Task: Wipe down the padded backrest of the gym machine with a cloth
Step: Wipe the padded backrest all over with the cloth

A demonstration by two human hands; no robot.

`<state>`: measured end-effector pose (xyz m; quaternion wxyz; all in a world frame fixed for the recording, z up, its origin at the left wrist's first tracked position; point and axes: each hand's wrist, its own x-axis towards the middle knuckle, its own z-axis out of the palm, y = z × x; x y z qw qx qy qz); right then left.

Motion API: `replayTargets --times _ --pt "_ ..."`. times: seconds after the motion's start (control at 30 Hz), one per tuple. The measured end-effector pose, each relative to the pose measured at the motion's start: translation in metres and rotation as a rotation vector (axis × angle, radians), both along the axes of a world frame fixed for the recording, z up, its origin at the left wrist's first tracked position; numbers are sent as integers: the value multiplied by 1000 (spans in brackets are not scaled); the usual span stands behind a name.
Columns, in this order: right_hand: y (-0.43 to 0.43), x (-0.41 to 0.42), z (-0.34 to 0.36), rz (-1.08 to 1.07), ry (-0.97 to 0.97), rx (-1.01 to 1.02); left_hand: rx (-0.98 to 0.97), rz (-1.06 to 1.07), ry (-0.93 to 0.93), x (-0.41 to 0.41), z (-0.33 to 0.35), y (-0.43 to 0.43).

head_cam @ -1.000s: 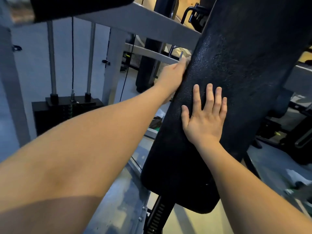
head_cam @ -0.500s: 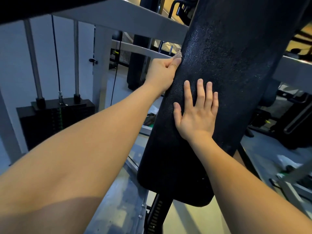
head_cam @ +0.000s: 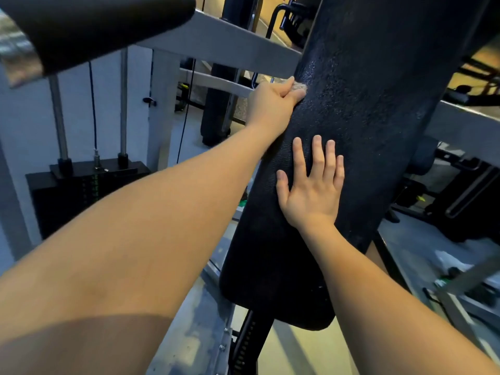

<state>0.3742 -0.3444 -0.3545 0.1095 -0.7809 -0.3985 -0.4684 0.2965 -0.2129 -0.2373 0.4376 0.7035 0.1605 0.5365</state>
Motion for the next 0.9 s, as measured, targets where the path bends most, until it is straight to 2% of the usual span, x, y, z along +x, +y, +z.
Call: replayTargets --times 0.1,0.17,0.33,0.5,0.57,0.63,0.77,0.9 --pt "1 1 1 1 -14 6 80 101 90 -3 -8 -2" --pt "0 2 0 0 -16 13 78 84 86 -10 -27 -8" --pt "0 0 -3 7 -17 25 -181 -176 -63 -20 -80 3" --pt "0 3 -2 8 -23 19 -261 -180 -201 8 -21 24" --pt "1 4 -2 15 -30 29 -234 -250 -174 24 5 26" --pt "2 5 -3 29 -39 39 -157 -231 -126 28 10 26" --pt "2 6 -1 21 -59 51 -82 -231 -78 17 -20 27" --pt "1 4 -3 3 -46 26 -141 -239 11 0 -70 25"
